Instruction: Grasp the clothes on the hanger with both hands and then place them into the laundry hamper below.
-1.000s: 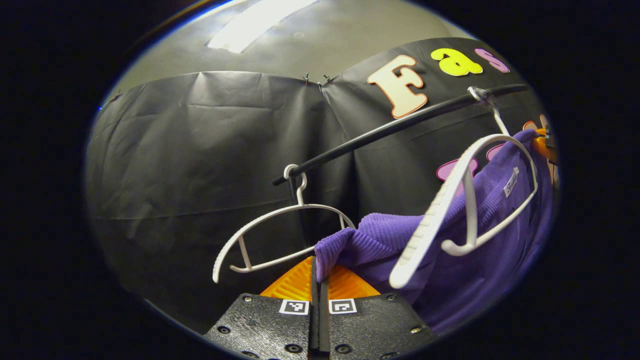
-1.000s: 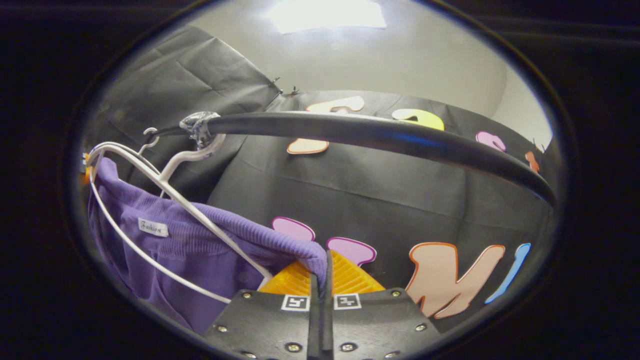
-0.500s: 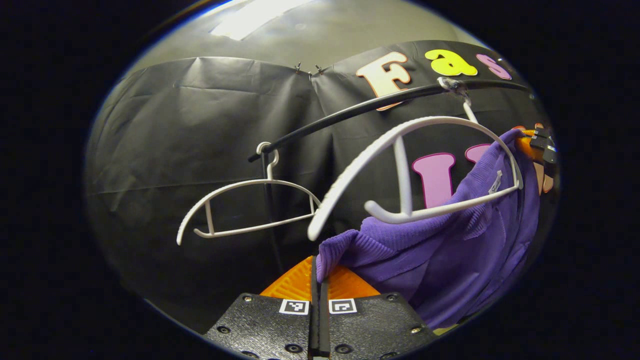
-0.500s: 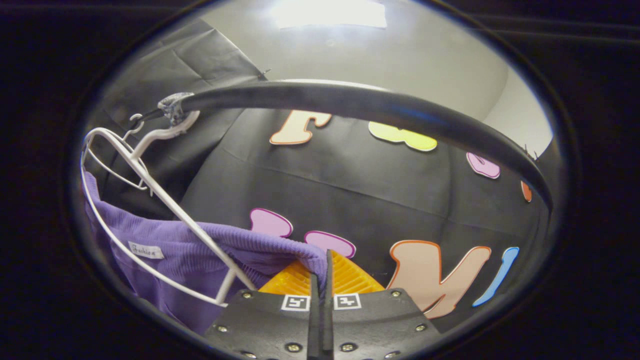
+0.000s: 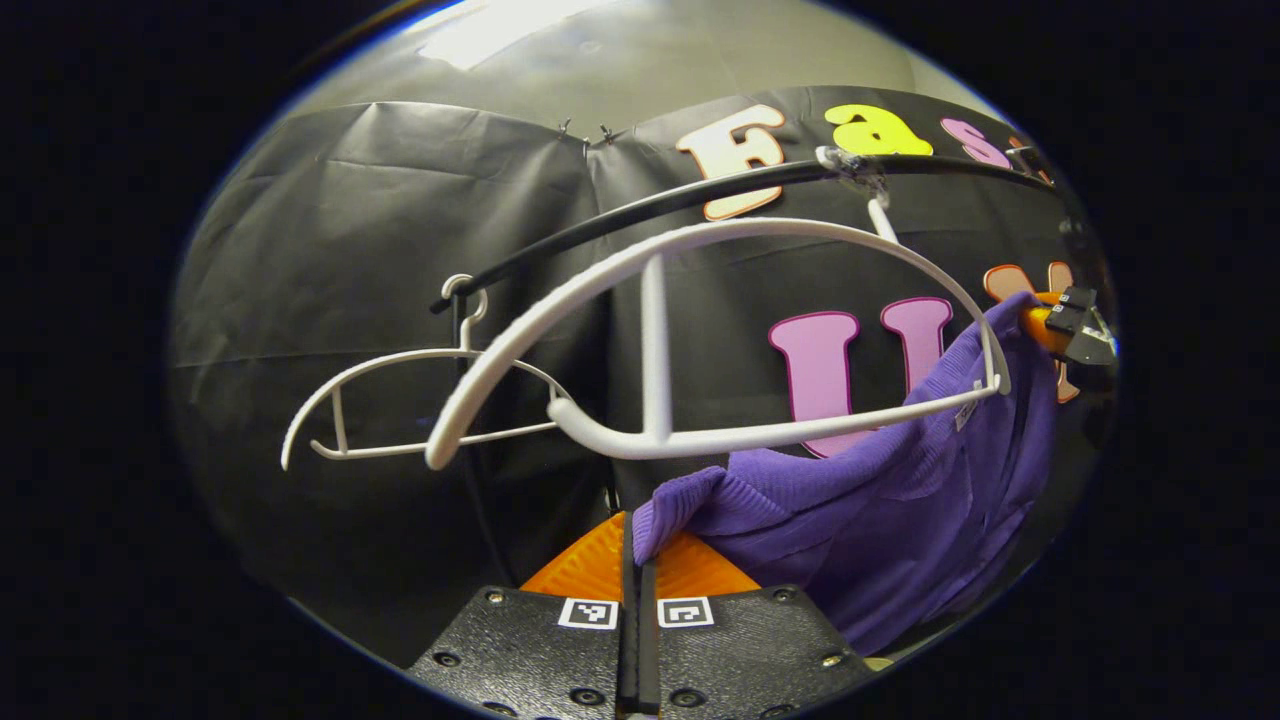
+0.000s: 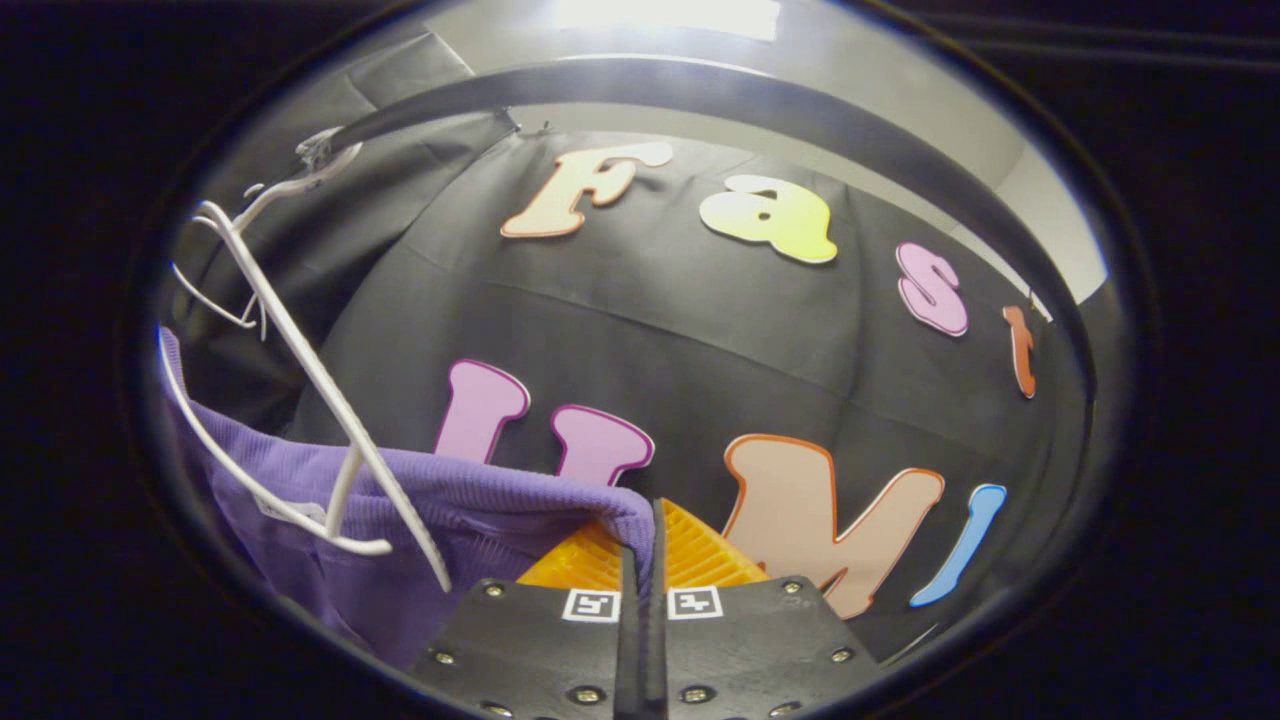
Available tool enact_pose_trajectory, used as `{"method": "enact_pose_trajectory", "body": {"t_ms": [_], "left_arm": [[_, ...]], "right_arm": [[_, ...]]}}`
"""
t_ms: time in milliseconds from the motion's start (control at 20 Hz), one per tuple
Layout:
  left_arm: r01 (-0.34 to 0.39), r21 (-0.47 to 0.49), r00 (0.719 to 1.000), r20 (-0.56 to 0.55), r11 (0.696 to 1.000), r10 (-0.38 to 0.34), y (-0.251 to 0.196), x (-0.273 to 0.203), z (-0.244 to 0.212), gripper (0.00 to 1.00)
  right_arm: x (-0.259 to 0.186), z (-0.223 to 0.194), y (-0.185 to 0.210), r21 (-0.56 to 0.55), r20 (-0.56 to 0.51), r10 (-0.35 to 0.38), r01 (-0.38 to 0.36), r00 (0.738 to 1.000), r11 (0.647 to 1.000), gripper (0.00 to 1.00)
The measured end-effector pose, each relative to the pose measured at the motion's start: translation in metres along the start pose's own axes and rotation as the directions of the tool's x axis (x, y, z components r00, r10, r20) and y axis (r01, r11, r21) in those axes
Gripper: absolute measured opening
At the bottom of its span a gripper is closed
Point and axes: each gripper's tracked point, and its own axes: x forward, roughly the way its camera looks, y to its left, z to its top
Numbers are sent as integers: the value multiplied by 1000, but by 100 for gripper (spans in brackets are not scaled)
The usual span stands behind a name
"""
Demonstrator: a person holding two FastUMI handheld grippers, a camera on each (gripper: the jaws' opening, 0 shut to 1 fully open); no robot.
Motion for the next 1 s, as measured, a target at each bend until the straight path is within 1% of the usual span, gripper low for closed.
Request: {"method": "enact_pose_trajectory", "body": {"t_ms": [150,200,300,500,750,1000], "left_arm": [[34,-1,999,-14,999,-34,-14,0,-6,0],[42,0,999,-20,999,-42,-18,-1,-9,0],[55,0,998,-33,998,-55,-24,-2,-14,0],[81,4,995,-52,997,-81,-36,-7,-21,0],[139,11,988,-63,990,-138,-61,-13,-25,0],[225,6,972,-72,974,-224,-100,-17,-27,0]], "right_arm": [[-8,-24,-2,-22,-49,-3,2,999,1000,1],[-10,-33,-2,-28,-65,-2,0,998,1000,3],[-17,-49,-1,-35,-97,2,-6,995,999,3],[-33,-70,9,-32,-142,41,-46,989,998,3],[-68,-73,47,2,-149,156,-158,976,987,3],[-102,-68,86,92,-160,277,-265,947,960,3]]}}
